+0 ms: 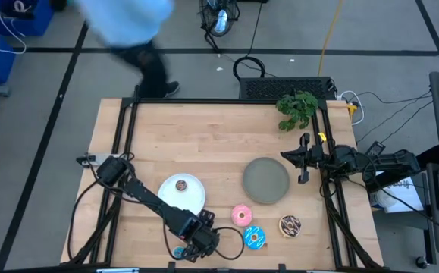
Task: Pick & Place donuts
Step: Put the small white donut on the white plate
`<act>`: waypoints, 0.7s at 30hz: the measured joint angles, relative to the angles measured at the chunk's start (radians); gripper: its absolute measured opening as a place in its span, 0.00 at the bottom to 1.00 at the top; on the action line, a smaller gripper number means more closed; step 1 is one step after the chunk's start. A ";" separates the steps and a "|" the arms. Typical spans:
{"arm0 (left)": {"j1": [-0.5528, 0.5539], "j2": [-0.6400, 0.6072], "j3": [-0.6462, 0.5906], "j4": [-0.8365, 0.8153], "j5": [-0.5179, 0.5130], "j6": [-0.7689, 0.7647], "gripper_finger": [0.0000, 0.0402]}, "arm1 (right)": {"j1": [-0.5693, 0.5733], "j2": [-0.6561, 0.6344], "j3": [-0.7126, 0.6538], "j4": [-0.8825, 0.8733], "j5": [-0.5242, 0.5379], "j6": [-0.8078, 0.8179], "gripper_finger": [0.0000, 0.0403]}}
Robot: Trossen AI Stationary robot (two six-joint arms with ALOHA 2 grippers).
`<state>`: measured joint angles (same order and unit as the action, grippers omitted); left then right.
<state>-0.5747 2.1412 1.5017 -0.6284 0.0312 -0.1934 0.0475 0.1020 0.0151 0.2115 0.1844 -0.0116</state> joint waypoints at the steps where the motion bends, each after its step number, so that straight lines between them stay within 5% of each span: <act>1: 0.001 0.000 0.000 -0.002 0.005 -0.005 0.84 | 0.000 0.000 0.000 0.000 0.000 0.000 0.00; 7: 0.001 0.002 0.000 -0.023 0.011 -0.027 0.82 | 0.000 0.000 0.000 0.000 -0.001 0.000 0.00; 16: 0.002 0.002 -0.001 -0.062 0.036 -0.071 0.67 | 0.000 0.000 0.000 0.000 -0.001 0.000 0.00; 21: 0.001 0.002 -0.002 -0.065 0.037 -0.060 0.69 | 0.000 0.000 0.000 0.000 -0.002 0.000 0.00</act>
<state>-0.5735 2.1433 1.4998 -0.6933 0.0685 -0.2536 0.0475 0.1024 0.0150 0.2115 0.1829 -0.0116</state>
